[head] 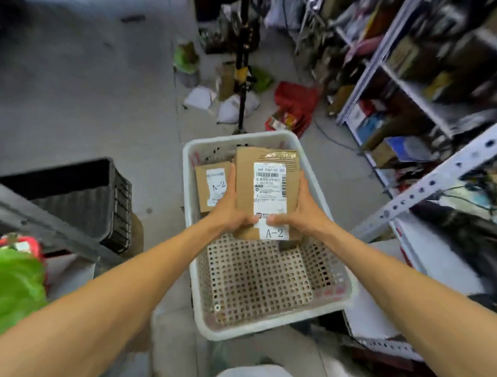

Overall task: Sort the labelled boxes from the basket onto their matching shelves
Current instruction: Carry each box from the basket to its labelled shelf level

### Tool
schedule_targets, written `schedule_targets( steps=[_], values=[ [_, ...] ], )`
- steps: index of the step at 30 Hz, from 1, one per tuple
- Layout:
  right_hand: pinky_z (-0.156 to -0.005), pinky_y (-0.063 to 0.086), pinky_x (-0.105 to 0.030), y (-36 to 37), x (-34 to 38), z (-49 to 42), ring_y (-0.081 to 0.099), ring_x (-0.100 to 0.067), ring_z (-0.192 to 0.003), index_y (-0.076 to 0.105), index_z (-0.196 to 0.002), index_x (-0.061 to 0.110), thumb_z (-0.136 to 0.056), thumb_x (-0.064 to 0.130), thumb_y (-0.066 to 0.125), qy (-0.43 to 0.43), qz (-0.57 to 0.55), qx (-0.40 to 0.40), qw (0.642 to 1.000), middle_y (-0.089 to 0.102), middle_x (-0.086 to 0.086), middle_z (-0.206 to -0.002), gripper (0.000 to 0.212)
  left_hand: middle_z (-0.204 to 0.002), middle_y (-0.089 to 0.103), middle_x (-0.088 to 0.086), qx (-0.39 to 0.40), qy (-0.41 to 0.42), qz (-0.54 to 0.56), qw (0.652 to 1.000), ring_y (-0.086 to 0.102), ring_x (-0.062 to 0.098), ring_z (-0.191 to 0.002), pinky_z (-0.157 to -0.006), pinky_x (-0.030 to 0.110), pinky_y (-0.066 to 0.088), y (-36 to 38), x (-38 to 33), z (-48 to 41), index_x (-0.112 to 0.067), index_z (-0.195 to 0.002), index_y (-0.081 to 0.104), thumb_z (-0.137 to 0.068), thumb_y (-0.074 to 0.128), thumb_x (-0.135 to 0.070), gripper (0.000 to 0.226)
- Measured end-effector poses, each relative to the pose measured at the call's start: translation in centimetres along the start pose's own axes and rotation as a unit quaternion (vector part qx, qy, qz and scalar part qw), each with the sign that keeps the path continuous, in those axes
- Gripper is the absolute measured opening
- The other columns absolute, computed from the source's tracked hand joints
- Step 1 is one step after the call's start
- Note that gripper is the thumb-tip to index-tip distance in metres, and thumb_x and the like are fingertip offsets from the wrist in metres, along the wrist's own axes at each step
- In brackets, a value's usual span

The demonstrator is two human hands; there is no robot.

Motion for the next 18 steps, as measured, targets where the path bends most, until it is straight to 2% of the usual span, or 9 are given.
schedule_targets(
  steps=[2,4,7,10,13,16,18],
  values=[
    [-0.115,0.031,-0.042,-0.8,2.3,1.6,0.033,-0.016,-0.14,-0.018,-0.151,0.02,-0.052,0.031,0.092,-0.008,0.0,0.001,1.0,0.035,0.003,-0.151,0.148,-0.153,0.032,0.004,-0.007,0.025,-0.012,1.0,0.043,0.021,-0.131,-0.108,0.045,0.038,-0.5,-2.2,1.6,-0.038,-0.143,-0.031,-0.076,0.073,0.003,0.13],
    [-0.117,0.026,-0.041,-1.7,3.7,3.5,0.025,-0.016,-0.145,-0.033,-0.145,0.025,-0.054,0.032,0.093,-0.012,0.008,0.0,1.0,0.024,0.002,-0.158,0.155,-0.155,0.029,0.002,-0.004,0.05,-0.013,0.999,0.038,0.018,-0.135,-0.112,0.04,0.034,-0.3,-3.9,2.9,-0.037,-0.144,-0.029,-0.076,0.073,0.003,0.129],
    [-0.117,0.025,-0.047,-3.3,4.5,6.5,0.023,-0.016,-0.146,-0.034,-0.142,0.036,-0.044,0.049,0.091,-0.024,0.016,-0.042,0.999,0.022,0.002,-0.159,0.159,-0.154,0.029,0.001,0.01,0.102,-0.033,0.994,0.033,0.017,-0.138,-0.114,0.04,0.031,0.6,-6.2,4.8,-0.033,-0.147,-0.026,-0.076,0.073,0.004,0.128],
    [-0.116,0.026,-0.051,-4.6,4.5,10.1,0.023,-0.02,-0.146,-0.03,-0.14,0.047,-0.037,0.056,0.089,-0.021,0.025,-0.09,0.995,0.021,-0.001,-0.16,0.158,-0.155,0.029,-0.001,0.019,0.132,-0.037,0.99,0.037,0.017,-0.137,-0.111,0.043,0.036,2.4,-7.6,7.0,-0.041,-0.144,-0.025,-0.073,0.076,0.003,0.131],
    [-0.116,0.024,-0.054,-5.5,4.0,15.0,0.022,-0.023,-0.146,-0.026,-0.142,0.048,-0.041,0.049,0.09,-0.025,0.015,-0.138,0.99,0.021,-0.003,-0.16,0.154,-0.156,0.025,-0.002,0.043,0.156,-0.04,0.986,0.036,0.012,-0.134,-0.108,0.04,0.04,5.2,-8.4,10.3,-0.042,-0.146,-0.024,-0.073,0.076,0.005,0.132],
    [-0.116,0.023,-0.056,-6.2,3.1,20.0,0.021,-0.023,-0.146,-0.026,-0.146,0.041,-0.052,0.027,0.093,-0.03,0.012,-0.169,0.985,0.019,-0.006,-0.16,0.152,-0.158,0.018,-0.003,0.046,0.183,-0.041,0.981,0.031,0.01,-0.135,-0.11,0.037,0.036,8.2,-9.1,14.0,-0.037,-0.148,-0.02,-0.072,0.075,0.009,0.131],
    [-0.114,0.027,-0.055,-6.8,2.7,23.3,0.025,-0.023,-0.145,-0.022,-0.147,0.042,-0.049,0.028,0.092,-0.046,0.014,-0.195,0.98,0.024,-0.006,-0.158,0.151,-0.158,0.018,-0.001,0.051,0.194,-0.041,0.979,0.028,0.011,-0.138,-0.112,0.039,0.034,10.2,-9.3,16.7,-0.037,-0.149,-0.018,-0.069,0.077,0.009,0.133]
  ],
)
Point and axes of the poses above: each hand's wrist, its own z-axis away from the middle knuckle, its own y-axis out of the palm, x = y × z, the point moved 5 cm from there along -z, towards the middle knuckle
